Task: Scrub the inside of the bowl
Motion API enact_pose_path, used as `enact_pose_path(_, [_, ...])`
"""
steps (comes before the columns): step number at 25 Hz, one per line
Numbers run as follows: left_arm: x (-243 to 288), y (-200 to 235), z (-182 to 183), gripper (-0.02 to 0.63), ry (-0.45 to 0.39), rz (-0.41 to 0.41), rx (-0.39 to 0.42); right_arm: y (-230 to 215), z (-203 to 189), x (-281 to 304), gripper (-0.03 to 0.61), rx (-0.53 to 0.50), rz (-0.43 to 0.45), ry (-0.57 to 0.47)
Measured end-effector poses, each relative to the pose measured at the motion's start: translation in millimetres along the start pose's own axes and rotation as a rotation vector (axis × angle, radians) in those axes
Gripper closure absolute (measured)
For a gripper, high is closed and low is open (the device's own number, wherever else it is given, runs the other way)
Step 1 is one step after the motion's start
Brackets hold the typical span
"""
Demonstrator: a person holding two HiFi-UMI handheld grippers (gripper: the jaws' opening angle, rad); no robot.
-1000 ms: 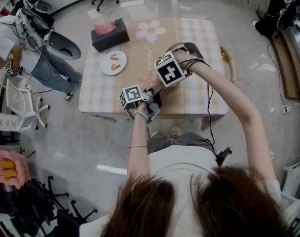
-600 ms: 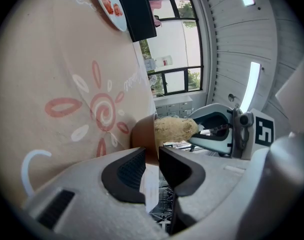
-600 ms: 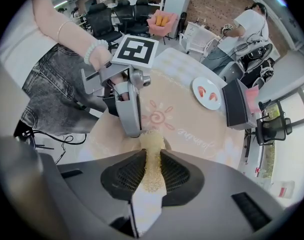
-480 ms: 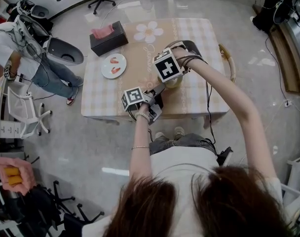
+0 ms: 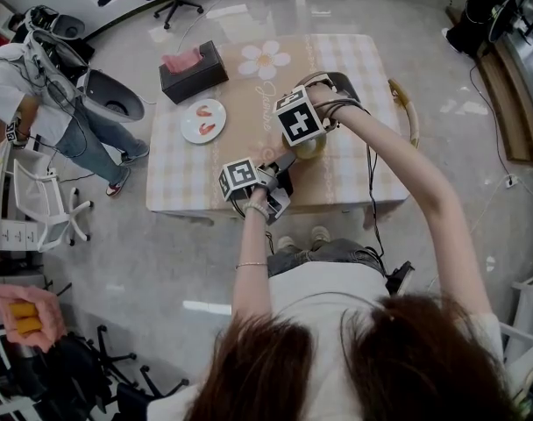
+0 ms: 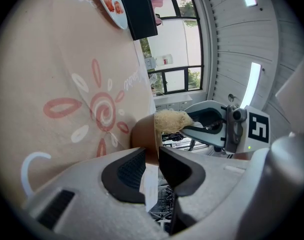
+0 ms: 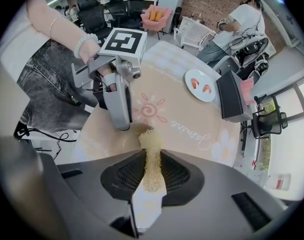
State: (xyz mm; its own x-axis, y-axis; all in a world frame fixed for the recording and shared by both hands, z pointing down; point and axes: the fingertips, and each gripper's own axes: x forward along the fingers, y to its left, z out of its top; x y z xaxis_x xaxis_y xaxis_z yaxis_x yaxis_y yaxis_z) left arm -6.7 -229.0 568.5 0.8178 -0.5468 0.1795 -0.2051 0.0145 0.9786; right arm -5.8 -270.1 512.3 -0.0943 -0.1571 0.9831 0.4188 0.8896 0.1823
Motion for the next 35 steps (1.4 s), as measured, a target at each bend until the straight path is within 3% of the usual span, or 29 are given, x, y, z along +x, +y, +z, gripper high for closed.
enact_pose_path(9, [1, 1, 1, 0.522, 0.013, -0.004, -0.002, -3, -15, 2, 0.499, 0.040, -0.018, 0.047])
enact_pose_path(35, [1, 0, 0, 0.522, 0.065, -0.004, 0.016, 19, -52, 3, 0.499, 0.370, -0.002, 0.161])
